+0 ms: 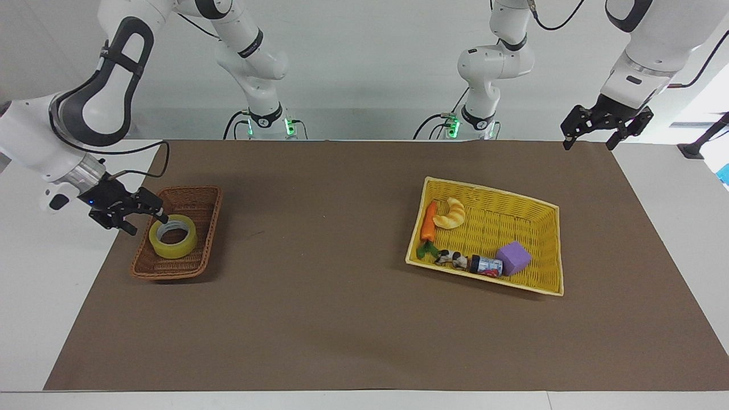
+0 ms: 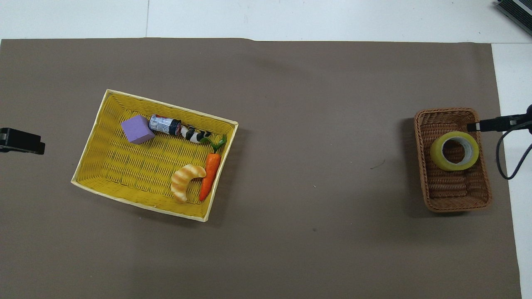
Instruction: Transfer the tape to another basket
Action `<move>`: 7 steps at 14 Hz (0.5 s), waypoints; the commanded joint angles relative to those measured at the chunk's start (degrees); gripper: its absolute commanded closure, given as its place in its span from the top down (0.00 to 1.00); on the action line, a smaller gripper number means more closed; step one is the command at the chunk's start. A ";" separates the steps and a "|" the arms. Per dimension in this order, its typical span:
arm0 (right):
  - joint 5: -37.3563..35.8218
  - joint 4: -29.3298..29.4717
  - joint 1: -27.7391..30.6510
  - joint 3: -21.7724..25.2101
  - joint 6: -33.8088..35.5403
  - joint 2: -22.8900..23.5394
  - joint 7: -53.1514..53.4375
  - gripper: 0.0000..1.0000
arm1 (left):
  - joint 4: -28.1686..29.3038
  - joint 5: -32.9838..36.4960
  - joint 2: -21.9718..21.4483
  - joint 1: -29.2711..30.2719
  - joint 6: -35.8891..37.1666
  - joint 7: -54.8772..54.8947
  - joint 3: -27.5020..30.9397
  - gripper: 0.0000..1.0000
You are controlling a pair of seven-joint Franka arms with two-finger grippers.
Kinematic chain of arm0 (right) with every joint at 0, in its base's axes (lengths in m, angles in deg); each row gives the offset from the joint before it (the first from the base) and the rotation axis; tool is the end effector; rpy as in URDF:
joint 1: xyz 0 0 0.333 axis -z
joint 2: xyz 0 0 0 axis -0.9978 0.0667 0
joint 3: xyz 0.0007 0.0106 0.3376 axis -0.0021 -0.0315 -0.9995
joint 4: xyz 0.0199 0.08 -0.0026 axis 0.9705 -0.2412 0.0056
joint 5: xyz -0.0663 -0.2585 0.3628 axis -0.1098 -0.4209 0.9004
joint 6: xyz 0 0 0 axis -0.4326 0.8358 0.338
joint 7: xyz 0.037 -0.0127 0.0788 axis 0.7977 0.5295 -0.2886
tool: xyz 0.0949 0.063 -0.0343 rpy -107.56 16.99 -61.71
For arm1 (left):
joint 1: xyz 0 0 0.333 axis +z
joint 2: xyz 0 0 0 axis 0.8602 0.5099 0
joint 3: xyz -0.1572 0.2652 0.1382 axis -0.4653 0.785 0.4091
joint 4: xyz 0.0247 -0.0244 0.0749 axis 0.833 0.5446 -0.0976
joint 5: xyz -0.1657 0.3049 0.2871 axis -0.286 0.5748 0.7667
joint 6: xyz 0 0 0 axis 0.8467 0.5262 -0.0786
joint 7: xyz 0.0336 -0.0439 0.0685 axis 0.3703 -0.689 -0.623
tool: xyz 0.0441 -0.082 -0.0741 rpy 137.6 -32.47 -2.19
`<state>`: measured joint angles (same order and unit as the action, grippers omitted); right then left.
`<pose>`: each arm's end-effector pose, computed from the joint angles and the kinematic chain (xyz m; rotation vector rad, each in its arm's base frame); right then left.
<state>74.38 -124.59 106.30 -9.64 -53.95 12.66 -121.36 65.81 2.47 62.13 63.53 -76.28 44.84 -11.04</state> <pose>0.6590 -0.2132 0.4374 -2.7867 -0.1383 -0.1897 0.5878 -0.0074 0.6522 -3.1204 0.1260 0.0101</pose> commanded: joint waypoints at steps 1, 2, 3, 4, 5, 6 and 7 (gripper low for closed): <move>-0.95 0.87 -0.78 -1.46 0.46 -1.80 4.81 1.00 | 1.06 0.47 -1.20 0.47 -0.10 0.18 -0.20 1.00; -2.43 0.79 -2.79 -1.37 0.28 -2.42 6.30 1.00 | 1.15 0.47 -1.20 0.39 -0.10 0.18 -0.20 1.00; -4.79 0.87 -3.76 -1.46 0.28 -3.38 8.93 1.00 | 1.15 0.47 -1.20 0.39 -0.10 0.18 -0.20 1.00; -7.78 0.79 -5.77 -1.54 0.28 -4.78 12.96 1.00 | 1.15 0.47 -1.20 0.39 -0.10 0.18 -0.20 1.00; -10.50 0.70 -7.97 -1.46 0.46 -5.93 16.82 1.00 | 1.15 0.47 -1.20 0.39 -0.10 0.27 -0.20 1.00; -12.62 0.44 -10.08 -1.46 0.98 -6.98 20.34 1.00 | 1.15 0.47 -1.20 0.30 -0.10 0.19 -0.20 1.00; -14.03 0.17 -11.58 -1.54 1.25 -8.04 23.51 1.00 | 1.15 0.47 -1.20 0.21 -0.10 0.27 -0.20 1.00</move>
<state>63.79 -123.36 96.91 -10.94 -53.84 7.29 -103.42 65.81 2.46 62.13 63.53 -76.28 44.84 -11.01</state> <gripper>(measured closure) 0.000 0.000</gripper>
